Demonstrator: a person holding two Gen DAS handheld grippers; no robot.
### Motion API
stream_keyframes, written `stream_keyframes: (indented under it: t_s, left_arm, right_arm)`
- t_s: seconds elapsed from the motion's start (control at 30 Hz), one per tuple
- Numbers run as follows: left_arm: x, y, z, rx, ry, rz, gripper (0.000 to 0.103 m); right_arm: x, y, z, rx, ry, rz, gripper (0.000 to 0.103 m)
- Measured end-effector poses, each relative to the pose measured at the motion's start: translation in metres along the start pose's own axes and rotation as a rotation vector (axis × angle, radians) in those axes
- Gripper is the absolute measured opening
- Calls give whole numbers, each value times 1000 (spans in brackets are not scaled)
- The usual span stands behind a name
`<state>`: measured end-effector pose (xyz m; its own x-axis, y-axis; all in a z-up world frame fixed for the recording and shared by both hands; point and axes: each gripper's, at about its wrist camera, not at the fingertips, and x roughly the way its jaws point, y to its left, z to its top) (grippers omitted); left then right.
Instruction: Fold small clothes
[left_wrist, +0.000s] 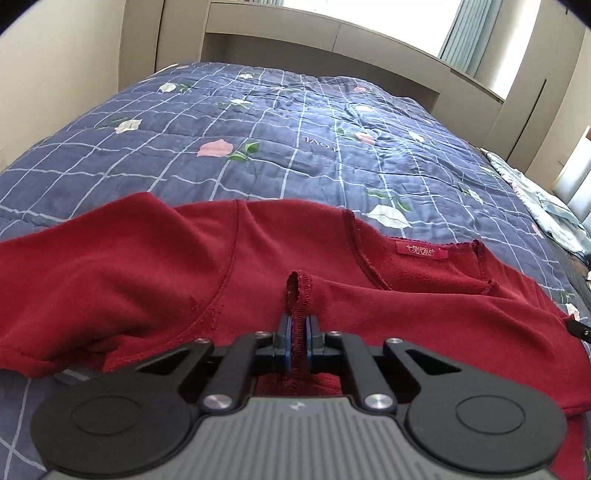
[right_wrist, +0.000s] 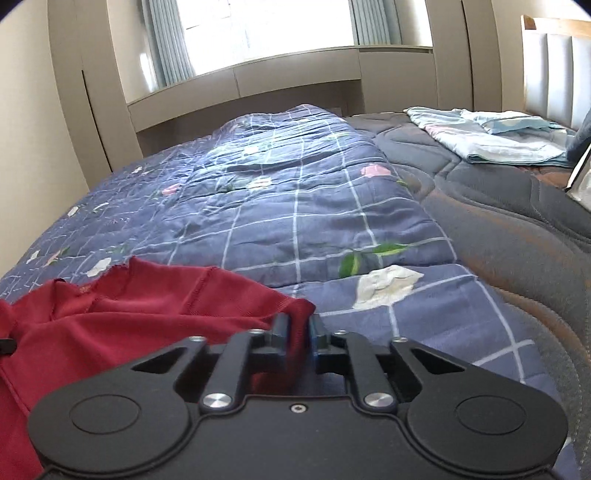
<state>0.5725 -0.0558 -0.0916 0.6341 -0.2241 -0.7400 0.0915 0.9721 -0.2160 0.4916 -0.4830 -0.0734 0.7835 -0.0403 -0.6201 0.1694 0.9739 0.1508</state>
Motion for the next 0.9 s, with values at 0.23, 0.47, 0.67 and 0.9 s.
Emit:
stream_keyframes:
  t_s: [0.23,0.47,0.67,0.9]
  left_arm:
    - [-3,-1,1,9,11,-15,14]
    - [1,0,1,-18,23,-10,16]
    - [2,3,1,-31,27,-10,18]
    - [4,5,2,-49,32,-7,17]
  right_arm:
    - [-85,13,-35,-121,-44,0,77]
    - [-103,38,-79,-267,-5,-17,77]
    - [-86,48,-70,-241,-69,-29,65]
    - [-81,65,-80,-321,-51,-57,49]
